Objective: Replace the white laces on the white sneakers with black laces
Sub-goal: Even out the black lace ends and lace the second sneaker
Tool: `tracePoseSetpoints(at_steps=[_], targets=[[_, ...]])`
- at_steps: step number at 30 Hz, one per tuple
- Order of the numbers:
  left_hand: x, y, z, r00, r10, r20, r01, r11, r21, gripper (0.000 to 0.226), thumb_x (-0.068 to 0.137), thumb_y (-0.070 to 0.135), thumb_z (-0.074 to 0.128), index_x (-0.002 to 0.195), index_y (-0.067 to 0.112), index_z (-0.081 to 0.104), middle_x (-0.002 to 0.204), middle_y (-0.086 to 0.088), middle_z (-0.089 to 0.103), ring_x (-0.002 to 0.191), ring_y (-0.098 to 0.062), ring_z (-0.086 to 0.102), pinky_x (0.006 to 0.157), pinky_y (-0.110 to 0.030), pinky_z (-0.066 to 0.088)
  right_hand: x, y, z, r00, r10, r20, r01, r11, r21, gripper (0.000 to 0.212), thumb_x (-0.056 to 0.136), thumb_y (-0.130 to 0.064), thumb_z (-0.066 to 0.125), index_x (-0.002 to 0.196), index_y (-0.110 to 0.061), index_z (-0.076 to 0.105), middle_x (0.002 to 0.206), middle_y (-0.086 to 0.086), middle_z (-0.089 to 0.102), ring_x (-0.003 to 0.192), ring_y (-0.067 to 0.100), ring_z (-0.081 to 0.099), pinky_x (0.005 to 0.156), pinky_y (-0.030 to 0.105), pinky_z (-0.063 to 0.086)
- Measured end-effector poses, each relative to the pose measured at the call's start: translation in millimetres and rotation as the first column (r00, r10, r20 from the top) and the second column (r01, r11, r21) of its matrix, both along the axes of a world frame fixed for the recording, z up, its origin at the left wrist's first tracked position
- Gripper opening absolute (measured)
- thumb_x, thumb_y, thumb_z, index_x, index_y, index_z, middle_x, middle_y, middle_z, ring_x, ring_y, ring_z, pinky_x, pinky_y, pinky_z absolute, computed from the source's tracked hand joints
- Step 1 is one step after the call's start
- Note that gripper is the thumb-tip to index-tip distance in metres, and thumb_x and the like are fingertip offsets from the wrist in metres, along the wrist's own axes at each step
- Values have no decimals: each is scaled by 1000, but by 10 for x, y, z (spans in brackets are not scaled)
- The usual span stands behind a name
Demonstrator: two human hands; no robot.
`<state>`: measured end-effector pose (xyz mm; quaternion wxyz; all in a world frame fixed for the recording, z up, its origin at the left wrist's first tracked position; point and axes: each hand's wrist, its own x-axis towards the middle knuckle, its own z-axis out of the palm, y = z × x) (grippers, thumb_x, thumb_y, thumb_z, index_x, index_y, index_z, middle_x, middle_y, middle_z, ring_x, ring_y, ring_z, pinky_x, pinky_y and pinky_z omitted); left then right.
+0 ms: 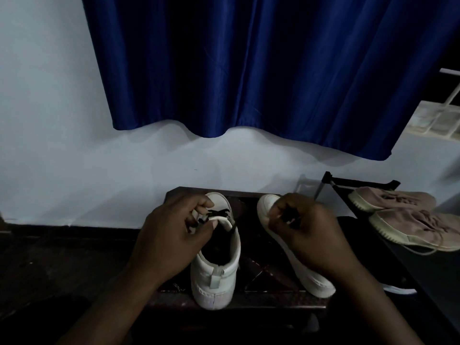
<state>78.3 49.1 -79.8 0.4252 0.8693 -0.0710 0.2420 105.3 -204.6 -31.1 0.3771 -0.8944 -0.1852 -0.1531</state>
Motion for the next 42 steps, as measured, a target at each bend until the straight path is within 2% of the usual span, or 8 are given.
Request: tracePoseSetpoints(at_steps=[5, 9, 13, 16, 27, 32, 36, 42], targets=[[-117, -68, 107, 983, -50, 176, 2, 965, 263, 19, 86, 49, 72, 85, 32, 63, 83, 19, 56, 82, -5, 55, 65, -29, 49, -75, -301, 115, 964, -184, 191, 224, 952, -211, 34, 81, -48, 81, 64, -29, 59, 57, -12, 59, 55, 3, 57, 51, 28, 42], [-203, -162, 121, 980, -179, 93, 109, 858, 502, 50, 81, 82, 55, 76, 34, 64, 72, 22, 56, 84, -4, 46, 68, -28, 44, -153, -461, 257, 924, -367, -104, 253, 794, -553, 47, 76, -72, 73, 69, -27, 62, 67, -10, 62, 66, 7, 61, 57, 28, 44], [-250, -240, 48, 983, -176, 61, 94, 753, 651, 43, 76, 77, 57, 77, 35, 66, 74, 22, 56, 90, -8, 43, 77, -40, 48, -193, -385, 205, 925, -328, -191, 77, 653, -753, 42, 79, -59, 77, 106, -31, 64, 100, -9, 67, 99, 19, 65, 79, 29, 47], [-275, -270, 41, 983, -167, 78, 71, 734, 676, 36, 78, 70, 58, 77, 35, 63, 77, 21, 59, 90, -8, 50, 76, -43, 48, -172, -274, 112, 944, -288, -159, 81, 673, -736, 54, 83, -50, 75, 132, -36, 58, 131, -4, 64, 124, 26, 59, 99, 37, 45], [-182, -496, -133, 997, -77, 6, 56, 779, 625, 14, 83, 40, 63, 93, 30, 61, 86, 8, 65, 84, -21, 66, 68, -39, 53, -144, 80, -371, 992, 96, 78, -44, 864, -501, 26, 78, -40, 67, 97, -24, 62, 108, -4, 67, 109, 29, 62, 88, 42, 46], [-215, -558, 18, 1000, -2, -18, 14, 716, 698, 20, 73, 40, 74, 86, 26, 67, 86, 9, 68, 92, -24, 63, 62, -36, 56, -231, -25, -398, 969, -72, 235, 176, 869, -462, 36, 65, -59, 75, 90, -33, 70, 102, -14, 69, 104, 24, 59, 76, 38, 43], [-270, -678, 172, 986, 83, -147, 48, 698, 714, 32, 87, 43, 63, 113, 25, 67, 115, 4, 67, 107, -27, 66, 79, -39, 56, -279, 66, -500, 987, -12, 162, 92, 863, -497, 33, 73, -40, 72, 97, -18, 71, 100, 5, 72, 98, 35, 64, 74, 39, 56], [-267, -771, 89, 954, 153, -256, 91, 669, 737, 40, 86, 32, 58, 126, 25, 58, 115, -3, 69, 107, -30, 67, 79, -41, 57, -265, 180, -529, 997, -12, 83, 52, 861, -506, 38, 78, -38, 65, 107, -13, 66, 114, 8, 66, 107, 34, 61, 72, 42, 54]])
